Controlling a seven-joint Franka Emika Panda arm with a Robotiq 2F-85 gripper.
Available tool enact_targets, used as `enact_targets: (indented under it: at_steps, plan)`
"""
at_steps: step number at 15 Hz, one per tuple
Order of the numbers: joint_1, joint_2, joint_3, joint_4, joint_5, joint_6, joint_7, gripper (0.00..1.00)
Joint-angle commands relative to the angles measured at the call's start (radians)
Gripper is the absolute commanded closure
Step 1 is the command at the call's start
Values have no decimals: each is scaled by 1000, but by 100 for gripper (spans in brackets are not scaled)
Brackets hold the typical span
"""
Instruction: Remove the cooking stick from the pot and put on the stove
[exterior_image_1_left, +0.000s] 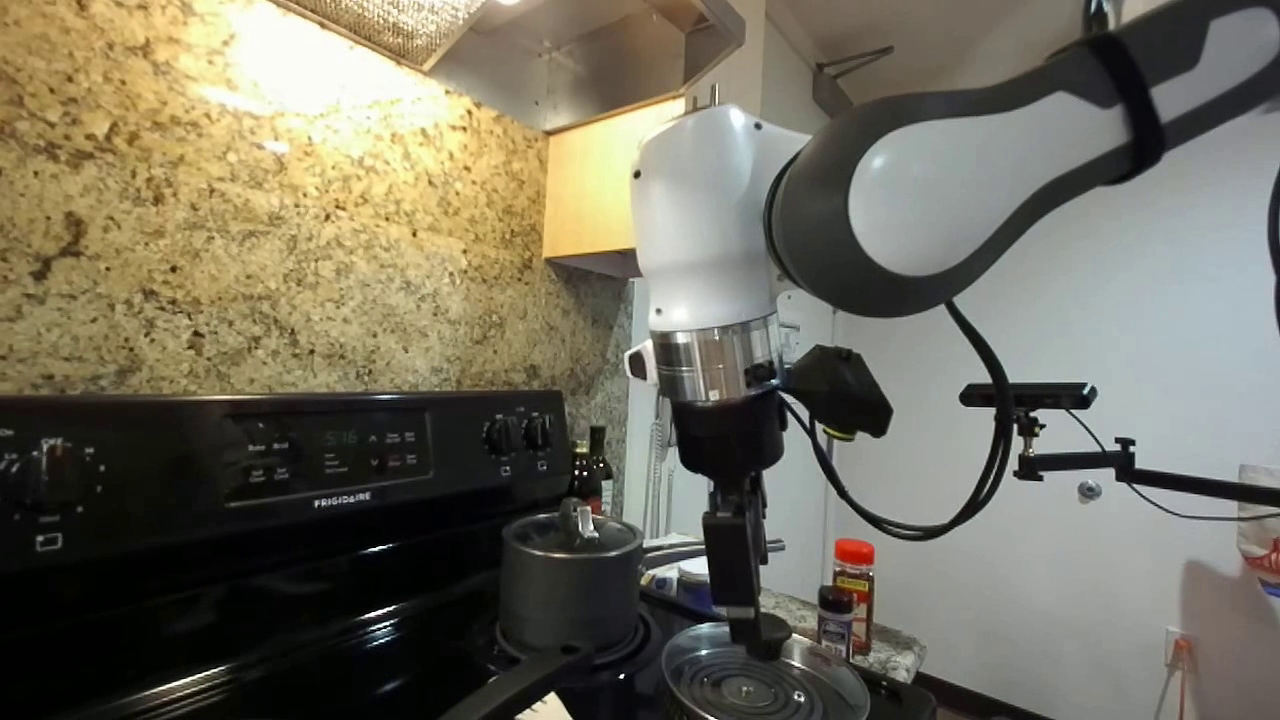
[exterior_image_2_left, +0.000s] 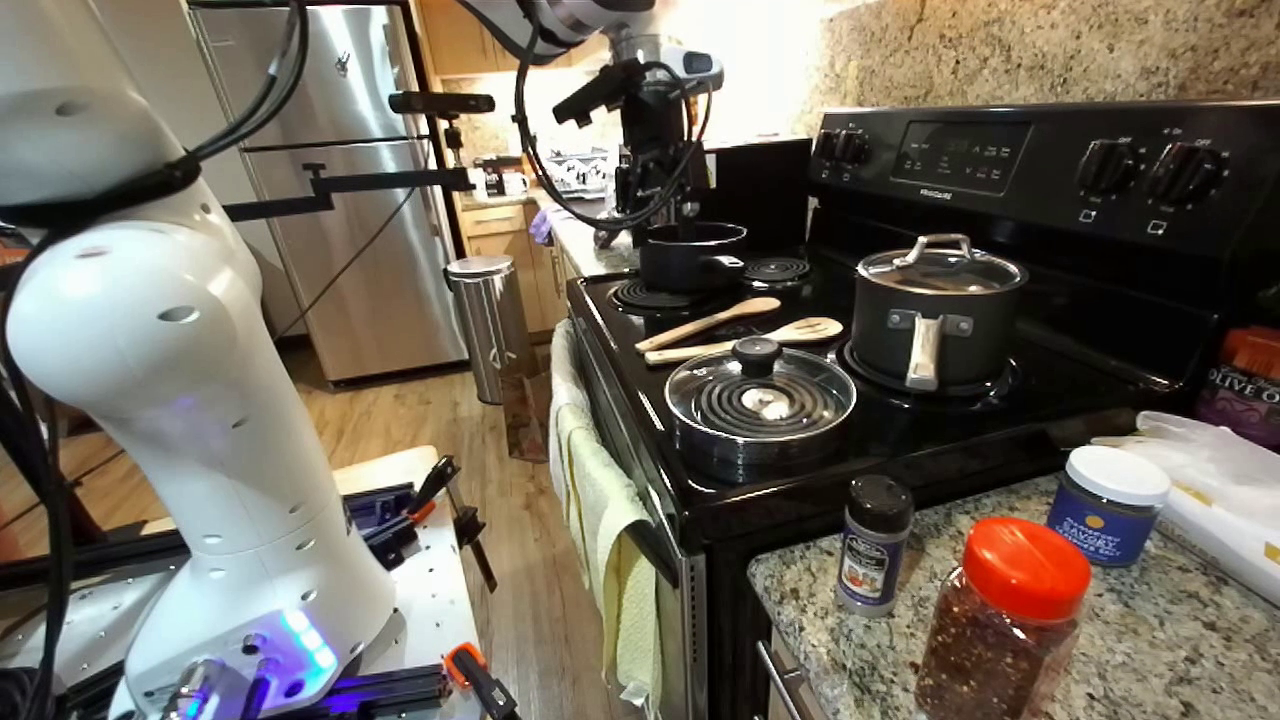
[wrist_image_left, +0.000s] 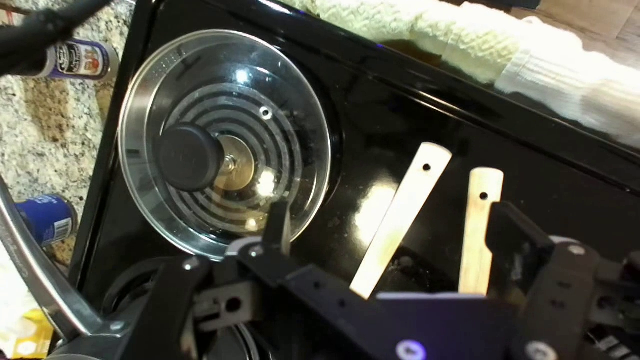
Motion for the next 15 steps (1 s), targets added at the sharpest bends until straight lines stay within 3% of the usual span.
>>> enact_targets:
  at_steps: [1,6,10,15]
  plan:
    - [9,1,-8,1,-1,-3,1,0]
    - [5,10,-16,14,-10,29,-35,0]
    - [13,63,-33,73,12,86,-233,0]
    - [24,203,-26,211,-20,35,-462,0]
